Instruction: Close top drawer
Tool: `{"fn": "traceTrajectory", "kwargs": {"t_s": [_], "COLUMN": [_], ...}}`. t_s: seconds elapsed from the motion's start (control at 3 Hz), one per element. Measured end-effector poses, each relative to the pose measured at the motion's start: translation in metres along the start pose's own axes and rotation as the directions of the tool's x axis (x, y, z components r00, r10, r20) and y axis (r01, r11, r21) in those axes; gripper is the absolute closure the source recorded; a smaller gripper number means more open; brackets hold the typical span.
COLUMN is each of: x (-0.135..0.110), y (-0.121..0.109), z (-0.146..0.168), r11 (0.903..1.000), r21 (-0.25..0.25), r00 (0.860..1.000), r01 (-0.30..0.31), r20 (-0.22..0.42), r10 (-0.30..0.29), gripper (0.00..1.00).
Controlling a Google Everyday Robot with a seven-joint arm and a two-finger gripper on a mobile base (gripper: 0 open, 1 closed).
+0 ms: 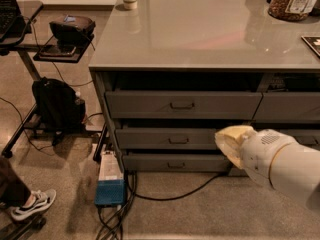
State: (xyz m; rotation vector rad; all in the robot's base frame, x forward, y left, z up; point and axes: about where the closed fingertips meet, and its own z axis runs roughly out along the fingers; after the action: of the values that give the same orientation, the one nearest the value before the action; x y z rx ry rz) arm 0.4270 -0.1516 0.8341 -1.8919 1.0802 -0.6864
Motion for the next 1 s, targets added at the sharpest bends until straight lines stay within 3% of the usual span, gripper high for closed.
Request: {"fn": "traceTrajectory", "kwargs": {"t_s": [0.33,1.0], "x": [-0.014,-0.014], "y": [-0.011,-0.011], "z": [-0.0065,-0.0065], "r11": [0.9991,0.9991], "r21": [0.027,0.027], "r00": [0.999,0.999], "r01": [0.033,0.034], "r20": [0.0,0.0], "r10": [-0.033,-0.034], "gripper": [0.81,0.34]}}
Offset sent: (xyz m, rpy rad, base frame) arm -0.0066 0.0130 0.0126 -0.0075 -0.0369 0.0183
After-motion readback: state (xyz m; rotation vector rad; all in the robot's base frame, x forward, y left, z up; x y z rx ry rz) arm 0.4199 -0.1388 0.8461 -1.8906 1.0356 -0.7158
